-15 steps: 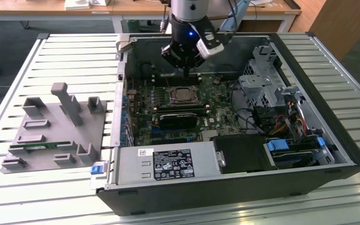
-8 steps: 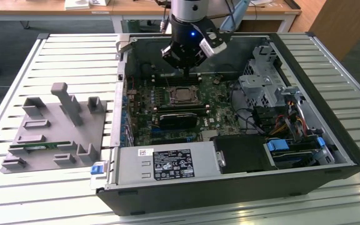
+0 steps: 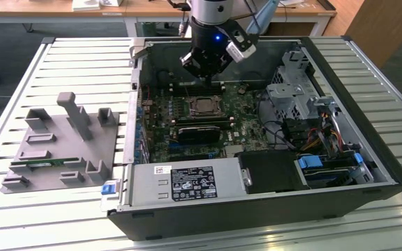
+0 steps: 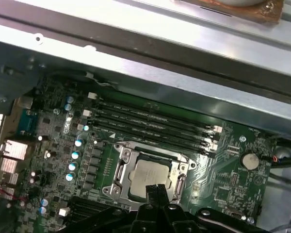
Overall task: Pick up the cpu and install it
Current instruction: 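Install the first cpu locking lever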
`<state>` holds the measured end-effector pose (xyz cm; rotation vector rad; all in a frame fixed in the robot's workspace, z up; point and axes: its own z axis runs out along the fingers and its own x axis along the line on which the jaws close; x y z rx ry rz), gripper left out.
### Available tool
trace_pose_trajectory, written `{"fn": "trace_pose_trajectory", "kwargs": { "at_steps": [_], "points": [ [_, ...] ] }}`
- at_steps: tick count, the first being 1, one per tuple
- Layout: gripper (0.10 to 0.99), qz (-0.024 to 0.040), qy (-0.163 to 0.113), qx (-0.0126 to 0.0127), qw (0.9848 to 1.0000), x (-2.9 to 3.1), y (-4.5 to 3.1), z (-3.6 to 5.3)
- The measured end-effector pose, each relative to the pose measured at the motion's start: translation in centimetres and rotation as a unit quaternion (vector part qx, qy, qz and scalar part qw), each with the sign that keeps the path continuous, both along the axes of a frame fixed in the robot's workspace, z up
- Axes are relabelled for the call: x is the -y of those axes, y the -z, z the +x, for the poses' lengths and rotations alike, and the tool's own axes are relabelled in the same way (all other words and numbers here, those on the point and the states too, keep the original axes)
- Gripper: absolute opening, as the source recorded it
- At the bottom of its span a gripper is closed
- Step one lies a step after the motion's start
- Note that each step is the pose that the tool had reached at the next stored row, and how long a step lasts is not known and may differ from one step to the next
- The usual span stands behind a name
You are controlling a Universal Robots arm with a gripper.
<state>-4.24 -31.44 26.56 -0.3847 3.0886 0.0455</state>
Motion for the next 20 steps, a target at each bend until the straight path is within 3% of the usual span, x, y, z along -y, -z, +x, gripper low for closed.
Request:
{"fn": "trace_pose_trajectory", "kwargs": {
  "at_steps": [6,11,14,20],
  "points": [
    [0.106,0.0,-0.044,0.0,0.999,0.0,0.03,-0.02],
    [0.106,0.0,-0.085,0.0,0.9963,0.0,0.07,-0.05],
    [0.106,0.0,-0.08,0.0,0.9968,-0.01,0.12,-0.32],
    [0.106,0.0,-0.03,0.0,0.9996,0.0,0.23,-0.34]
  ]
}}
